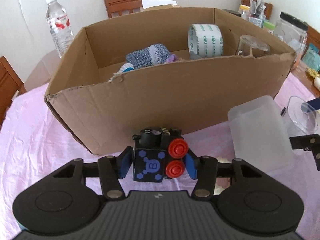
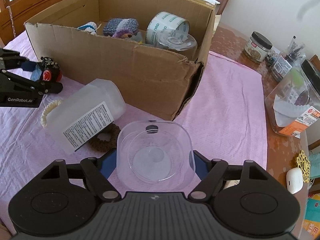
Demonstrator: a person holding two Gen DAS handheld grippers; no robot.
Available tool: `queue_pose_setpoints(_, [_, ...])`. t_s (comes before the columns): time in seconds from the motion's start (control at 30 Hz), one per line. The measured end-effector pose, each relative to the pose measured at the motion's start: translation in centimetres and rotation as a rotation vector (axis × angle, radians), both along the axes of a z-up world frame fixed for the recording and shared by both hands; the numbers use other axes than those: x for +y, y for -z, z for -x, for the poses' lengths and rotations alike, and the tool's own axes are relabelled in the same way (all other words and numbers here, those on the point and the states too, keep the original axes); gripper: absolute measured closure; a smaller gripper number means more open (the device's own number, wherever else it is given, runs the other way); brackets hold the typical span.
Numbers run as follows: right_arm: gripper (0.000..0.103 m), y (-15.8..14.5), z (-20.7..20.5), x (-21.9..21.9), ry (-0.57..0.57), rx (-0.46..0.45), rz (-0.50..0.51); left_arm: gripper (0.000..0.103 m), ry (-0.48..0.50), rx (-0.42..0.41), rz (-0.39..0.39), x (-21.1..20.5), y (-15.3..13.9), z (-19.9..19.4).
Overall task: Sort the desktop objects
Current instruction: 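Grasp black toy block with left tool while right tool grasps clear plastic bowl, then carry the block and bowl into the cardboard box and open both tools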
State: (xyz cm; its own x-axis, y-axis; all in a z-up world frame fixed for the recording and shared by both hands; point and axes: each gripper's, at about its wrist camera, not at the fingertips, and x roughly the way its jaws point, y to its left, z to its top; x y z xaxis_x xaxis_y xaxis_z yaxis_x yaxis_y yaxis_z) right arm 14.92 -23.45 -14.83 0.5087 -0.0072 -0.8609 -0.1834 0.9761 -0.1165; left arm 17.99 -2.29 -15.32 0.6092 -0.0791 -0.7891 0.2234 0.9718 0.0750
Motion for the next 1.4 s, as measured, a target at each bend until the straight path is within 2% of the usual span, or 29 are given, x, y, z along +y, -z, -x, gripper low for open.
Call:
queue_pose_setpoints(0.17, [0.021,-0.7,0.3,0.0,-0.003,-0.014,-0.009,0.053,0.013,0.021,0.062,0.7,-0.2,0.0])
queue_pose_setpoints(0.6, [0.021,-2.8,1.7,0.0,-0.041,-0.032,-0.029,0.054,0.100,0.053,0.124,2.2,-2.2,0.7])
queue_pose_setpoints(0.8, [0.021,-4.5,2.7,0.1,-0.081,-0.044,-0.029,0.054,0.184,0.053,0.109,2.3,-4.5,1.3])
queue_pose_setpoints(1.07, [0.021,-7.4,3.2,0.2,-0.094,-0.075,-0.086,0.054,0.261,0.035,0.111,2.0,-8.1,1.8])
queue_pose_setpoints(1.4, [0.021,-11.0,1.9,1.9,-0.189,-0.159,-0.048,0.054,0.280,0.022,0.131,2.3,-11.6,0.9])
